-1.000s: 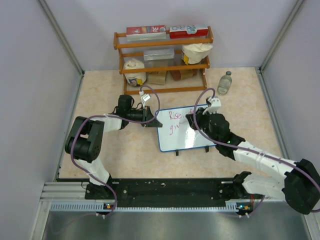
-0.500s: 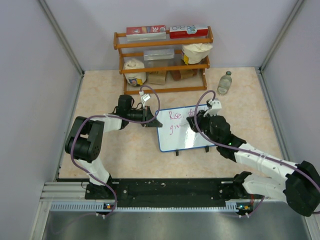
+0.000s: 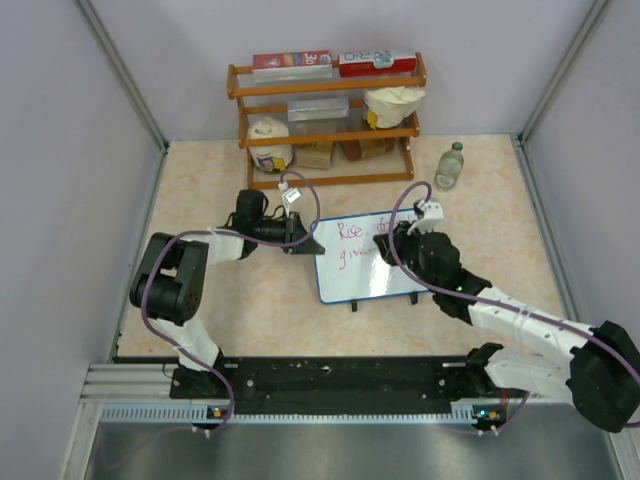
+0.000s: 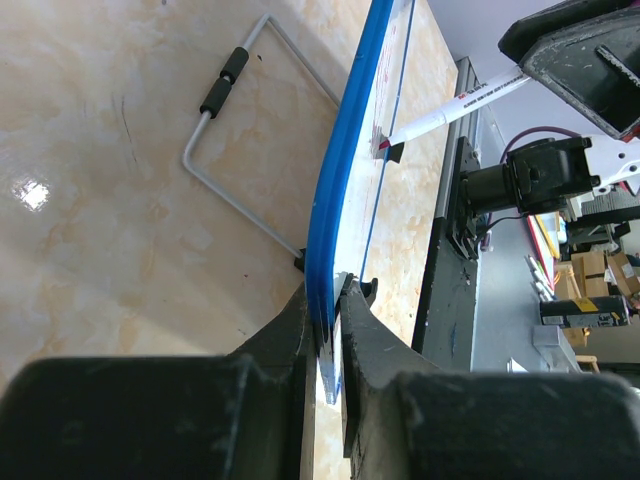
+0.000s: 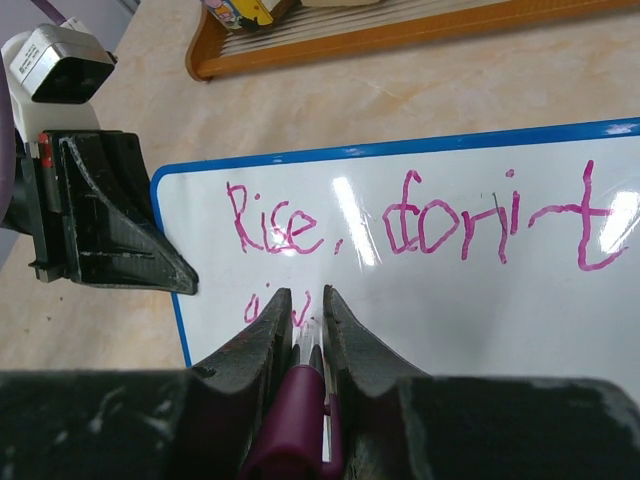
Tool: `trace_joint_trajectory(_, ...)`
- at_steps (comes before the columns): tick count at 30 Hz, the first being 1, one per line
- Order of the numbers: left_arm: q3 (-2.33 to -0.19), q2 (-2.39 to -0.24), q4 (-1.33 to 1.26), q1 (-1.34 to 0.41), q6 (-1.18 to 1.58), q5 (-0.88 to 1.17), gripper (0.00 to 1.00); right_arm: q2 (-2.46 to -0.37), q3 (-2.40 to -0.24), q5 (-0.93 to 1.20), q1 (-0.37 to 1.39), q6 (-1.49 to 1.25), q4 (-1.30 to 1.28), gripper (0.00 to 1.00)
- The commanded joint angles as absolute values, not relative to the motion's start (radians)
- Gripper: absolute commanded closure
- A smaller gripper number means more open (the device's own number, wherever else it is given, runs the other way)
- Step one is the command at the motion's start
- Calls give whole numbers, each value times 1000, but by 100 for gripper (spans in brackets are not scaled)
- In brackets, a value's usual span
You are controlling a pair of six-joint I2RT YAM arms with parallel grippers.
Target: Write a sentence on the whiteboard
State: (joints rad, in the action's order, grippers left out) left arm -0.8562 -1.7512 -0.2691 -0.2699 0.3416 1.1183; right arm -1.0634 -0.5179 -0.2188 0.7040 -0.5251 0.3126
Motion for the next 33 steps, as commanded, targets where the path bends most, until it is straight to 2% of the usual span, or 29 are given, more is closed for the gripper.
trace_joint_trajectory(1, -821, -1756, -236, -281, 265, 1012, 100, -1040, -520, -282, 696, -505, 293, 100)
trace_joint_trajectory(19, -821, -1756, -238, -281, 265, 1014, 100, -1049, -586, -313, 686, -492, 296, 100)
trace_joint_trajectory(33, -821, -1756, -236, -281, 265, 1014, 100, -1086, -591, -241, 687, -505, 299, 100)
